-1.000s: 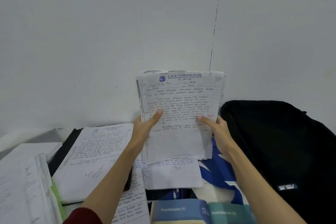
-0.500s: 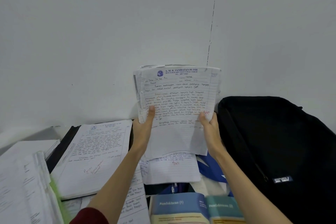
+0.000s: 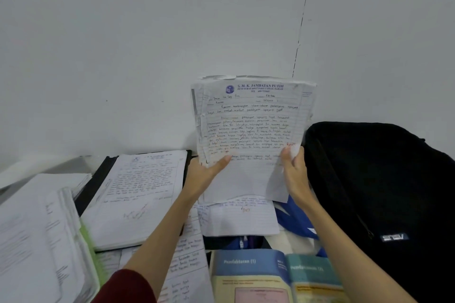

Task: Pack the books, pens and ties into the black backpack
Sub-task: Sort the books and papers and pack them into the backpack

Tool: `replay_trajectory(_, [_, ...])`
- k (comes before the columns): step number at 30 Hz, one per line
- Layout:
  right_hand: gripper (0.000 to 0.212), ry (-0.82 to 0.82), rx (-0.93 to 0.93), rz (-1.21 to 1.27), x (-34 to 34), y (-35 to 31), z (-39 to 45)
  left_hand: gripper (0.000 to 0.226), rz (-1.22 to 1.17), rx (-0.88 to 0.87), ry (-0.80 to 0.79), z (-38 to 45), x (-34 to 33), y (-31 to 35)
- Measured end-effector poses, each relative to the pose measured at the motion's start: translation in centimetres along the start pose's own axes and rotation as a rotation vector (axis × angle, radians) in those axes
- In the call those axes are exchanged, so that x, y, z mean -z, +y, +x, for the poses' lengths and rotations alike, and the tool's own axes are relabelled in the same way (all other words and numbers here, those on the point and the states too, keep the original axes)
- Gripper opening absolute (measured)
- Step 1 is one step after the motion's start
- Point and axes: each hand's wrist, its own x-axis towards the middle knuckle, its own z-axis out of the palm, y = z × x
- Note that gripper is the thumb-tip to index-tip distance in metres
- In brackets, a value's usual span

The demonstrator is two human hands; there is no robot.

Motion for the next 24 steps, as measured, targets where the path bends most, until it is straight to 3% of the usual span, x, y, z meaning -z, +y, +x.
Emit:
replay_trajectory(3, [0.024,-0.041,0.000,0.005,0.3,-0.1,0.0,0.040,-0.005,0.015,-0.016,-0.1,-0.1,-0.4])
replay_trajectory(7, [0.043,-0.094,0.019,-0.061,1.2,-0.2,0.4,0.044,-0.004,0.019,-0.034,0.0,-0.1,0.3])
replay_trajectory(9, [0.042,-0.109,0.016,-0.066,1.4,-0.4,0.9,0.046,-0.021,0.042,-0.003,0.1,0.0,1.1])
replay_trajectory(12, [0.036,-0.082,0.013,-0.015,1.0,-0.8,1.2,0.029,-0.036,0.067,-0.006,0.1,-0.3,2.0])
replay_trajectory(17, [0.031,-0.094,0.019,-0.015,1.2,-0.1,0.8,0.050,0.035,0.079,-0.093,0.1,0.6,0.4])
replay_trajectory(20, [0.034,-0.154,-0.016,-0.027,1.7,-0.2,1.2,0.043,0.065,0.110,-0.174,0.0,1.5,-0.8])
replay_trajectory(24, [0.039,-0.214,-0.025,-0.036,1.0,-0.3,1.3,0.038,0.052,0.097,-0.130,-0.2,1.3,-0.9])
